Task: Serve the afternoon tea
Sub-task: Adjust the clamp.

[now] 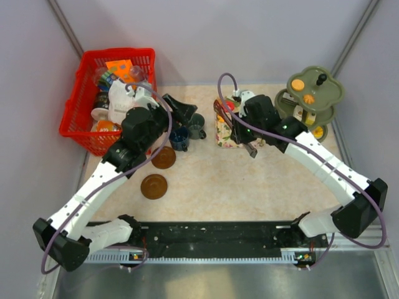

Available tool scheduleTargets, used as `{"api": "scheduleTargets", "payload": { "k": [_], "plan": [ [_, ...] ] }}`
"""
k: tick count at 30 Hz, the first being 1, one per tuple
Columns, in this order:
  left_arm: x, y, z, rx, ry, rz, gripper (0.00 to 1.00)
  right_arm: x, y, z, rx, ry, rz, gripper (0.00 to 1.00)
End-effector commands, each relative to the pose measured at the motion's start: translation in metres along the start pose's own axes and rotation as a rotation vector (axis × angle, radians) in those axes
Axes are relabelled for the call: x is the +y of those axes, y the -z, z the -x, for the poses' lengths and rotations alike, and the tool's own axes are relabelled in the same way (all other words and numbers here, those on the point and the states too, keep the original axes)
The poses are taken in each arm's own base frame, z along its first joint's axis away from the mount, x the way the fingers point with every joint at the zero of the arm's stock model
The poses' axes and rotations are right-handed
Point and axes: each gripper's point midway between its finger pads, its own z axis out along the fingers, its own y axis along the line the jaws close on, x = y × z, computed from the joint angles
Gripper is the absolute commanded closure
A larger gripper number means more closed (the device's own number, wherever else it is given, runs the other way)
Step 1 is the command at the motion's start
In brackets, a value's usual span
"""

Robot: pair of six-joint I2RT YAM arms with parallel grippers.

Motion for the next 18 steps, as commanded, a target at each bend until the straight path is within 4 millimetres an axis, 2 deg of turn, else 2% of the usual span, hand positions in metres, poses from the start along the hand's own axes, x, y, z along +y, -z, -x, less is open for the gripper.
{"api": "scheduleTargets", "payload": {
  "k": [1,5,9,18],
  "plan": [
    [-0.03,-0.011,-0.023,0.112,0.257,-0.122,0.15,0.026,0.016,0.027,-0.15,0.038,0.085,0.71],
    [-0.034,-0.029,-0.037,0.158,0.359,-0.146,0.15,0.033,0.017,0.027,-0.171,0.061,0.076,0.7],
    [-0.026,-0.045,-0.05,0.187,0.414,-0.116,0.15,0.041,0.019,0.027,-0.193,0.075,0.089,0.7],
    [-0.008,-0.065,-0.064,0.172,0.46,-0.06,0.16,0.056,0.021,0.026,-0.204,0.103,0.11,0.71]
  ]
}}
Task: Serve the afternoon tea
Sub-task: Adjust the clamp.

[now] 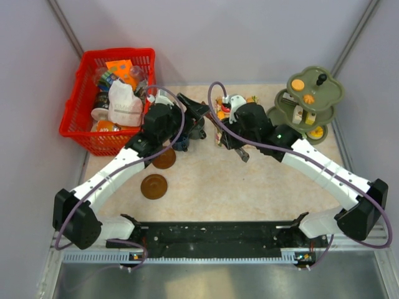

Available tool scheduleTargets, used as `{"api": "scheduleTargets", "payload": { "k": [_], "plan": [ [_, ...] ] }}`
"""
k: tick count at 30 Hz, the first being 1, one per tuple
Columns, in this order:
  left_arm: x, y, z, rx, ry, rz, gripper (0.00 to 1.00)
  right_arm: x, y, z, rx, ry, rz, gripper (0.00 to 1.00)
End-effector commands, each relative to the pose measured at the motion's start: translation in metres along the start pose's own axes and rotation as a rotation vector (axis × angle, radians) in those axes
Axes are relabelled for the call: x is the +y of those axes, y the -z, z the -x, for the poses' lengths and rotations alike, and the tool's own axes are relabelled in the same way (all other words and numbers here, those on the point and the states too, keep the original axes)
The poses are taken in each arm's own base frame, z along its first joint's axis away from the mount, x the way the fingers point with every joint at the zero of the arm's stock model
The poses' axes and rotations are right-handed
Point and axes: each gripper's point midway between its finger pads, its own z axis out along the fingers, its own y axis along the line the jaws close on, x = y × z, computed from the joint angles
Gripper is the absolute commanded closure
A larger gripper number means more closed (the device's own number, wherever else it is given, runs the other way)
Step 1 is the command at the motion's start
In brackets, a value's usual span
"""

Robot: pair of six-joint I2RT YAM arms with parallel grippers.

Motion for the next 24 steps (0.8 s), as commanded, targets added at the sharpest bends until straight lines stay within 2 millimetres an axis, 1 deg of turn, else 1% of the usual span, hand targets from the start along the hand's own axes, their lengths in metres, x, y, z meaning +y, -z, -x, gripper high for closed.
{"api": "scheduleTargets", "payload": {
  "k": [1,5,12,15,18,20,24],
  "plan": [
    [-0.012,-0.008,0.007,-0.036,0.032,-0.058,0.16,0.014,0.014,0.024,-0.11,0.031,0.024,0.71],
    [-0.008,-0.013,0.008,-0.048,0.031,-0.042,0.18,0.017,0.014,0.024,-0.112,0.04,0.025,0.71],
    [0.013,-0.017,0.007,-0.056,0.025,0.034,0.19,0.019,0.016,0.027,-0.127,0.045,0.026,0.7],
    [0.02,-0.018,0.013,-0.093,0.021,0.058,0.2,0.022,0.016,0.029,-0.133,0.044,0.035,0.7],
    [0.021,-0.02,0.016,-0.112,0.019,0.057,0.2,0.024,0.015,0.028,-0.132,0.048,0.04,0.7],
    [0.016,-0.022,0.019,-0.118,0.019,0.047,0.2,0.024,0.015,0.026,-0.126,0.052,0.041,0.7],
    [0.023,-0.03,0.019,-0.118,0.027,0.066,0.21,0.026,0.014,0.025,-0.129,0.055,0.043,0.7]
  ]
}}
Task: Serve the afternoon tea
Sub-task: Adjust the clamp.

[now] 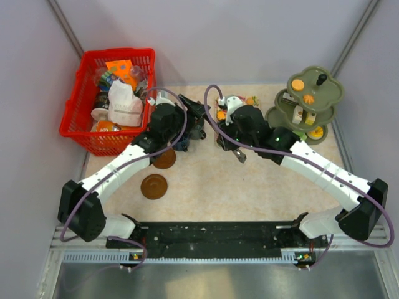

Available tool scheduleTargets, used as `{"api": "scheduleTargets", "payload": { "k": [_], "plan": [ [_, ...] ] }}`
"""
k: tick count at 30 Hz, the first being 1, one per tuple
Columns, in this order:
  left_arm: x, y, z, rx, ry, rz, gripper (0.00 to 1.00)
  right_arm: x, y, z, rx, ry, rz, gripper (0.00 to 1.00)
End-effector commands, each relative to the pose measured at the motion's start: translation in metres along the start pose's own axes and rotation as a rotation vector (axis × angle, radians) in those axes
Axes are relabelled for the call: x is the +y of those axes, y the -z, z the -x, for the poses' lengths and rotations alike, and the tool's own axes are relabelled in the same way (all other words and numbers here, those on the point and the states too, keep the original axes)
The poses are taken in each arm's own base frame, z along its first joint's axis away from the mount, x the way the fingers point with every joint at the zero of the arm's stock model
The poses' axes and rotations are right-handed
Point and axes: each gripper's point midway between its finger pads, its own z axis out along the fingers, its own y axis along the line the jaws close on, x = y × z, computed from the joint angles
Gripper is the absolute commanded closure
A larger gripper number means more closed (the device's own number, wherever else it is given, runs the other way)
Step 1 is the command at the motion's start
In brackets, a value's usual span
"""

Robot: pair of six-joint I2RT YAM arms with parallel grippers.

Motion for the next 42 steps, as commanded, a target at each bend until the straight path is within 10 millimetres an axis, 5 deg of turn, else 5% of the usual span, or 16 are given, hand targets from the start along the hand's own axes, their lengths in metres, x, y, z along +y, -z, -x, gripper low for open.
{"api": "scheduleTargets", "payload": {
  "k": [1,8,24,33,42],
  "plan": [
    [-0.004,-0.011,0.005,-0.03,0.0,-0.019,0.21,0.011,0.011,0.021,-0.094,0.02,0.03,0.7],
    [-0.006,-0.011,0.009,-0.052,0.034,-0.055,0.33,0.012,0.01,0.017,-0.086,0.027,0.034,0.7],
    [-0.016,0.002,0.017,-0.087,0.103,-0.164,0.78,0.019,0.01,0.013,-0.073,0.013,0.071,0.64],
    [-0.022,0.008,0.019,-0.098,0.108,-0.203,0.9,0.019,-0.002,0.003,0.005,0.015,0.052,0.62],
    [-0.021,0.01,0.017,-0.095,0.137,-0.23,0.96,0.026,-0.007,0.014,0.018,0.014,0.051,0.6]
  ]
}}
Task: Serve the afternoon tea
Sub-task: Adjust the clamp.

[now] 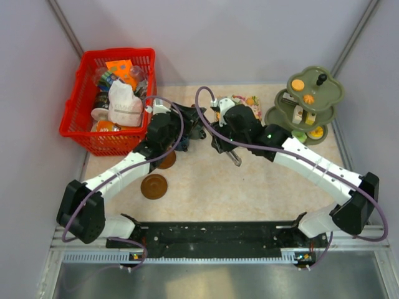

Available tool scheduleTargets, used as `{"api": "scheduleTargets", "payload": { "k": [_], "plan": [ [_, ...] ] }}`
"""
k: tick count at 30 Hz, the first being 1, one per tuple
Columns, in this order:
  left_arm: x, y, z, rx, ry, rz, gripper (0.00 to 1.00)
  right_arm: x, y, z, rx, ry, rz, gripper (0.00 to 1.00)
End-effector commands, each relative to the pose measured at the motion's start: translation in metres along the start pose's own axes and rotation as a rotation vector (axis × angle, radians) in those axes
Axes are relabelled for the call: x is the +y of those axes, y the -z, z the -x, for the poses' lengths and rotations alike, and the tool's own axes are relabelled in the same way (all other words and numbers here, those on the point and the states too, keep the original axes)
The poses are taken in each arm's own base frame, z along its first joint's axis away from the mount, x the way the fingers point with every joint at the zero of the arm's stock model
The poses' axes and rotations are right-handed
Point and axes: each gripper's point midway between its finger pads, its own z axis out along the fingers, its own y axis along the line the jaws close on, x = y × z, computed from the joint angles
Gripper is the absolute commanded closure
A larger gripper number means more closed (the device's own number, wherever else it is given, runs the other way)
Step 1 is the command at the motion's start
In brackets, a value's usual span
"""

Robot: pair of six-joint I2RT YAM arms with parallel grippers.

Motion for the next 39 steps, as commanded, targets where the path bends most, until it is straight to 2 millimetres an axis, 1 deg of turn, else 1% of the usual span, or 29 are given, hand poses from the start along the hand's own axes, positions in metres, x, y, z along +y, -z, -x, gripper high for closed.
{"api": "scheduleTargets", "payload": {
  "k": [1,9,13,17,22,26,29,35,39],
  "plan": [
    [-0.033,0.009,0.009,-0.029,0.031,-0.119,0.96,0.014,0.007,0.026,-0.045,0.003,0.019,0.6],
    [-0.034,0.01,0.01,-0.031,0.037,-0.123,0.97,0.011,0.0,0.022,0.001,0.007,-0.023,0.6],
    [-0.035,0.01,0.01,-0.032,0.038,-0.127,0.97,0.011,-0.004,0.019,0.023,0.009,-0.03,0.62],
    [-0.034,0.01,0.01,-0.031,0.037,-0.124,0.97,0.013,0.0,0.025,0.008,0.012,-0.024,0.66],
    [-0.031,0.01,0.009,-0.029,0.037,-0.117,0.97,0.014,0.002,0.025,0.016,0.019,-0.03,0.7],
    [-0.027,0.01,0.009,-0.033,0.034,-0.099,0.9,0.012,0.006,0.027,0.011,0.022,-0.047,0.73],
    [-0.023,0.01,0.009,-0.035,0.027,-0.082,0.86,0.013,0.009,0.029,0.003,0.026,-0.048,0.78],
    [-0.015,0.01,0.008,-0.035,0.018,-0.052,0.86,0.013,0.015,0.036,-0.017,0.018,-0.047,0.78],
    [-0.013,0.009,0.007,-0.031,0.021,-0.047,0.87,0.013,0.016,0.038,-0.023,0.017,-0.051,0.72]
  ]
}}
